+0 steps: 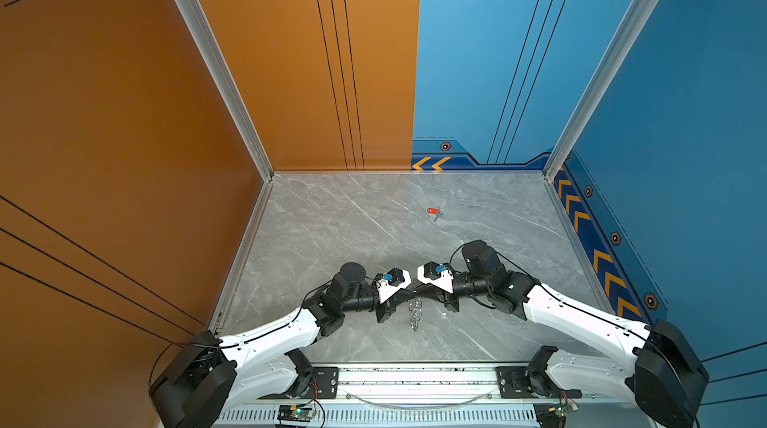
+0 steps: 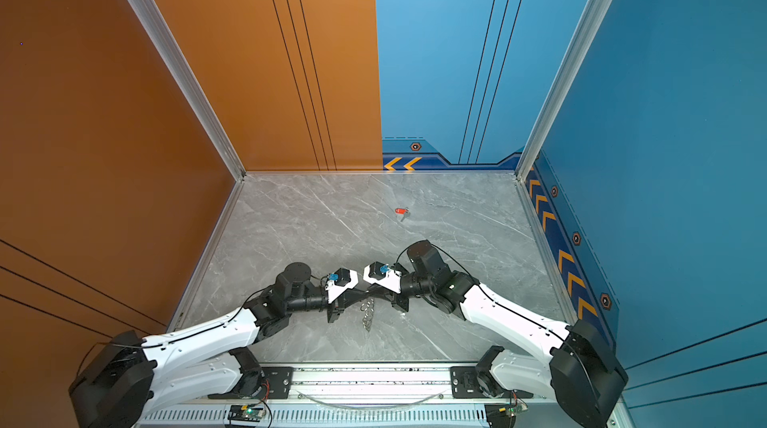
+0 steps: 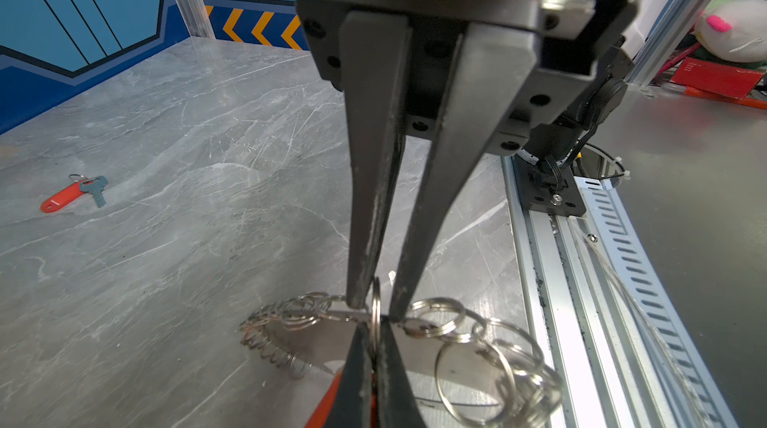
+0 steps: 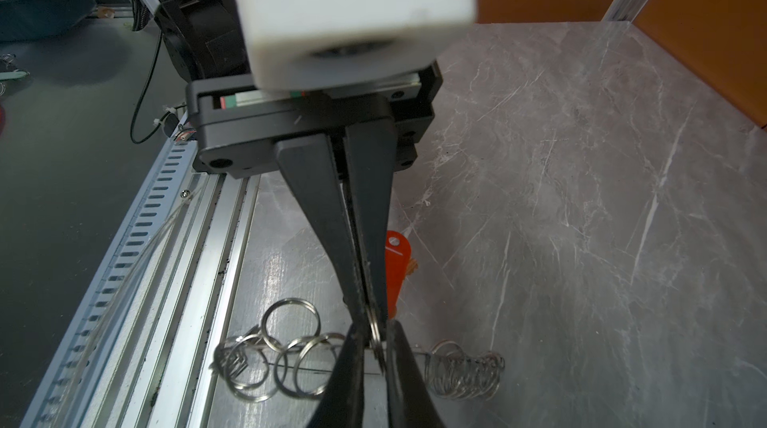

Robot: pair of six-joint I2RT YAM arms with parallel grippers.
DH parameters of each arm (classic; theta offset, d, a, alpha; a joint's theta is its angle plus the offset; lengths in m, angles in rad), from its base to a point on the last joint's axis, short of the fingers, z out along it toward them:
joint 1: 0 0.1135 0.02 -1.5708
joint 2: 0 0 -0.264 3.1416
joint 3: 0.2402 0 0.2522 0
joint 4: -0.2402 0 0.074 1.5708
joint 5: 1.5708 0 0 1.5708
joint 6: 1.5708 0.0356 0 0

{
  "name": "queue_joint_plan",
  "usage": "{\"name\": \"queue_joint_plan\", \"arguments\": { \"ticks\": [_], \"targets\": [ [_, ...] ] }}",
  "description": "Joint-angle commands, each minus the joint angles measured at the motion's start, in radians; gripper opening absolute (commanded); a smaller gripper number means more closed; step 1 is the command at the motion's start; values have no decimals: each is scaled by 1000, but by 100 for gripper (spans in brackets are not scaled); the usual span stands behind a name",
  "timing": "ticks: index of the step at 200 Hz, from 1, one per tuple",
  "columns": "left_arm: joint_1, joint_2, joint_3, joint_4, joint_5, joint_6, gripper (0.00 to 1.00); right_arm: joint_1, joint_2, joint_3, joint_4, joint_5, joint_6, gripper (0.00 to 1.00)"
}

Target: Put the keys on the keyring

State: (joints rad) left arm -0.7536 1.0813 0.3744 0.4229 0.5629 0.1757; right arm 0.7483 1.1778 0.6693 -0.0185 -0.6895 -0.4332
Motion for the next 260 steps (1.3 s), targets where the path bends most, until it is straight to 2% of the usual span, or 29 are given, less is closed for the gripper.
{"name": "queue_joint_plan", "arguments": {
  "ticks": [1,18,38,46,82,151,195,238,260],
  "targets": [
    [-9,6,30,25,34,5,0,9,16,33,-34,7,-11,7],
    [-7,5,32,25,34,5,0,9,25,36,-45,10,-13,0],
    [-7,0,32,25,26,5,0,8,23,35,-43,10,-9,0],
    [-8,0,31,25,19,3,3,2,15,28,-16,0,9,0],
    [-6,-10,24,25,10,0,14,-79,-29,-67,273,-115,192,0],
    [-4,-33,9,25,-13,4,16,-92,22,-157,636,-180,398,0],
    [-1,-37,2,25,-24,7,20,-108,11,-177,692,-185,434,0],
    [1,-40,-3,25,-32,8,31,-124,0,-195,712,-192,442,0],
    [1,-37,-1,25,-35,7,32,-126,-1,-200,714,-204,442,0]
  ]
}}
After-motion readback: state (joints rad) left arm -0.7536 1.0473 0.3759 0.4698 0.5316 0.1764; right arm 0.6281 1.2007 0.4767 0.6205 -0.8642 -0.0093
